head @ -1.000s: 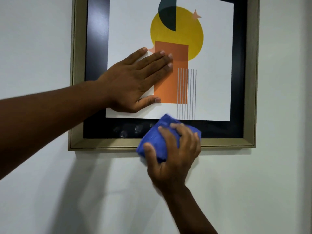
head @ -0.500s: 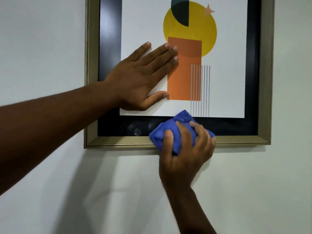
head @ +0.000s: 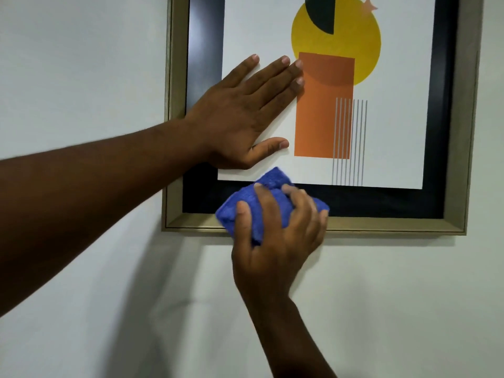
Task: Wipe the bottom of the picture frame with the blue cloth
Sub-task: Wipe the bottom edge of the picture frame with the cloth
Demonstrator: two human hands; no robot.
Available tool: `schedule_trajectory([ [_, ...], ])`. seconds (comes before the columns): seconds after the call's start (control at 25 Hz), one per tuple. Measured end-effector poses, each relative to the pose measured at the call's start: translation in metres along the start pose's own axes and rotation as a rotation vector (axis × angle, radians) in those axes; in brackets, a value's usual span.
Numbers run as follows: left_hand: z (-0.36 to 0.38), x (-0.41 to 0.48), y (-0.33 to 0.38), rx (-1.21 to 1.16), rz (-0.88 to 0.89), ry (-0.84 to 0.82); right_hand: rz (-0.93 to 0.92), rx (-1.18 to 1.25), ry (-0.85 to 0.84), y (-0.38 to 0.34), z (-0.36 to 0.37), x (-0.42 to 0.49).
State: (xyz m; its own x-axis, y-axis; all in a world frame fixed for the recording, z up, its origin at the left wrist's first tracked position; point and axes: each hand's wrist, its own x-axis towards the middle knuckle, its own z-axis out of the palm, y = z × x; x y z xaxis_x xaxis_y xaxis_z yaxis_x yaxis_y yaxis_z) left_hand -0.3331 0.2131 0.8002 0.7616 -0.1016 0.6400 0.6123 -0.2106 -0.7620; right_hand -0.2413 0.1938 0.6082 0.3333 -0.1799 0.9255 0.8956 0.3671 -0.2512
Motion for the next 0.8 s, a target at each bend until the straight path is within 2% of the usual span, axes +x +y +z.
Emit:
schedule_trajectory([
  [0.08, 0.000, -0.001, 0.001, -0.008, -0.008, 0.004, -0.117, 0.003, -0.032, 0.016, -0.010, -0.010],
  [0.16, 0.001, -0.003, 0.003, -0.009, -0.024, 0.013, -0.022, 0.005, 0.019, 0.021, -0.010, -0.007],
  [0.24, 0.001, -0.002, 0.003, -0.024, -0.024, 0.002, 0.138, -0.004, 0.083, -0.003, 0.005, 0.001],
  [0.28, 0.001, -0.003, 0.003, -0.025, -0.027, -0.005, 0.143, -0.003, 0.078, -0.021, 0.013, 0.001],
  [0.36, 0.001, -0.003, 0.002, -0.023, -0.032, -0.002, 0.038, 0.013, 0.014, -0.041, 0.018, -0.010],
  [0.48, 0.000, -0.002, 0.001, -0.039, -0.018, -0.005, -0.017, 0.027, -0.021, -0.012, 0.002, -0.010],
  [0.56, -0.001, -0.003, 0.002, -0.040, -0.028, -0.015, 0.093, -0.003, 0.023, 0.003, -0.008, 0.000],
  [0.68, -0.002, -0.003, 0.003, -0.045, -0.039, -0.027, 0.236, -0.018, 0.049, -0.015, -0.001, 0.006],
  [0.8, -0.003, -0.004, 0.002, -0.034, -0.041, -0.018, 0.088, 0.018, -0.055, -0.054, 0.015, -0.012],
])
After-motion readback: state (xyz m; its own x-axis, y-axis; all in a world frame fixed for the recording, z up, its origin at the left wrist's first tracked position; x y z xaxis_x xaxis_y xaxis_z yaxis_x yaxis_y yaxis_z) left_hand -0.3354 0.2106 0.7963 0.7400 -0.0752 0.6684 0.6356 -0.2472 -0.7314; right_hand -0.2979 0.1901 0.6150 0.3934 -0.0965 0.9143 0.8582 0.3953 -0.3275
